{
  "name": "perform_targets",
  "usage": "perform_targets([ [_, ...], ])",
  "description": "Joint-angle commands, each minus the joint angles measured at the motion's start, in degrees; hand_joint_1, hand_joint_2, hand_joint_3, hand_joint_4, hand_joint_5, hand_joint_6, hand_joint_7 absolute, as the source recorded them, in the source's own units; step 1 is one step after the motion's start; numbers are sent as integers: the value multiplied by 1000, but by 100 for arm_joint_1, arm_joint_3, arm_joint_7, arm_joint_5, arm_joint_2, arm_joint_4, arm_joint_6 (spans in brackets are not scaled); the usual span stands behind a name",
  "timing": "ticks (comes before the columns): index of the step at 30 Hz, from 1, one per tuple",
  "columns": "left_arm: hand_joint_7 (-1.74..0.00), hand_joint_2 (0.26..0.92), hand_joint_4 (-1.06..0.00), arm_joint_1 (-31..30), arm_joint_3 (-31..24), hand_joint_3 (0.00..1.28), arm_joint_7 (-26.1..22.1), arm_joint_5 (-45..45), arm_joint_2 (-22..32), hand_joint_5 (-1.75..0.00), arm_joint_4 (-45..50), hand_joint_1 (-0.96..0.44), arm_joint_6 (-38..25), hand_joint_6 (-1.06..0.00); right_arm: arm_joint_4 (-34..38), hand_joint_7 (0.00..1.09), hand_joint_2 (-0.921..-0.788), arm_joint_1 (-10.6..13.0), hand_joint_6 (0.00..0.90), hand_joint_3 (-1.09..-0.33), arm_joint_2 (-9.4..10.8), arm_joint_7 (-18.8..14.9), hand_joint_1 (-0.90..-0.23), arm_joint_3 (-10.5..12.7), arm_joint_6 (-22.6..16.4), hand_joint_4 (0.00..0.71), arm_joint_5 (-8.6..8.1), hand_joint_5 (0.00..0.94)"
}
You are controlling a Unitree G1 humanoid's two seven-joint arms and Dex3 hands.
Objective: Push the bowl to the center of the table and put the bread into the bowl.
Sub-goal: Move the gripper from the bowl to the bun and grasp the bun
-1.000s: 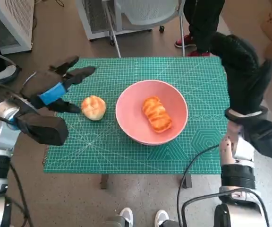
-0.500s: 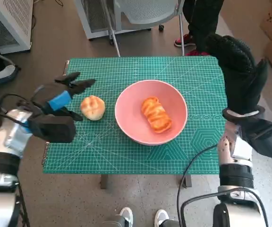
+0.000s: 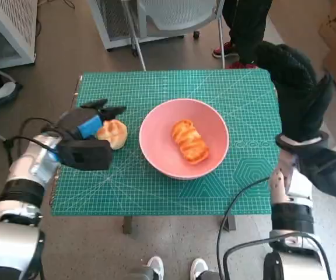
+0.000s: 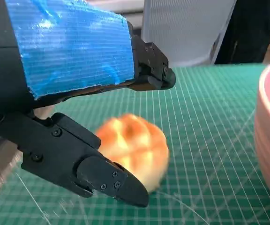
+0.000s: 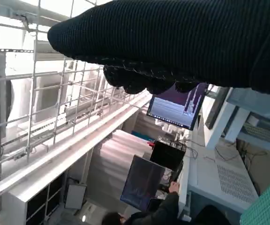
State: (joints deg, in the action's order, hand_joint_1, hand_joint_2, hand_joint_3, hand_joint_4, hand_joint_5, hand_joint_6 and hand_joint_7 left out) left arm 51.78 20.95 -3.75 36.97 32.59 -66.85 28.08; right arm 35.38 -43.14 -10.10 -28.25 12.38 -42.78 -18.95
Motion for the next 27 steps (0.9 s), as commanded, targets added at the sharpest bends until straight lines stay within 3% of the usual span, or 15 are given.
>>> perform_targets([
  [1, -3, 754, -156, 111, 53, 0, 117, -42, -177, 0, -284, -331, -68, -354, -147, 6, -921, 243, 469, -460, -31, 27, -504, -6, 149, 331, 9, 2],
  [8, -18, 753, -183, 114, 237, 1, 554, 123, -429, -10, -491, -204, -333, -394, -349, 6, -921, 354, 470, -463, -68, 92, -496, 2, 219, 338, 59, 4],
  [11, -33, 781, -264, 131, 405, 9, 821, 291, -508, -20, -569, -100, -514, -473, -434, 6, -921, 402, 470, -465, -83, 132, -494, -1, 231, 338, 95, 4],
  [18, -67, 899, -629, 262, 843, 28, 881, 652, -570, -41, -717, 22, -1070, -764, -583, 5, -921, 480, 468, -470, -102, 251, -489, -9, 248, 337, 188, 2],
  [19, -519, 907, -722, 273, 874, 77, 873, 674, -568, -69, -725, -114, -1111, -698, -597, 4, -921, 487, 468, -471, -104, 266, -488, -9, 250, 337, 200, 2],
  [20, -689, 910, -755, 282, 893, 100, 848, 683, -552, -78, -727, -161, -1141, -666, -599, 4, -921, 491, 467, -471, -109, 282, -487, -6, 243, 337, 213, 2],
  [21, -895, 914, -716, 289, 908, 105, 830, 685, -540, -468, -728, -103, -1161, -631, -604, 4, -921, 495, 467, -472, -112, 294, -487, -5, 239, 336, 221, 2],
  [22, -1033, 916, -686, 298, 906, 112, 798, 667, -516, -724, -721, -65, -1162, -603, -601, 4, -921, 496, 467, -473, -117, 307, -486, -2, 238, 336, 226, 2],
  [25, -1164, 919, -657, 314, 876, 106, 737, 588, -444, -1033, -678, -20, -1118, -596, -607, 3, -921, 504, 466, -475, -126, 333, -485, -3, 246, 335, 225, 1],
  [27, -1194, 920, -647, 330, 810, 103, 717, 507, -366, -1105, -617, -9, -1029, -602, -612, 3, -921, 511, 466, -476, -130, 351, -485, -9, 241, 335, 229, 1],
])
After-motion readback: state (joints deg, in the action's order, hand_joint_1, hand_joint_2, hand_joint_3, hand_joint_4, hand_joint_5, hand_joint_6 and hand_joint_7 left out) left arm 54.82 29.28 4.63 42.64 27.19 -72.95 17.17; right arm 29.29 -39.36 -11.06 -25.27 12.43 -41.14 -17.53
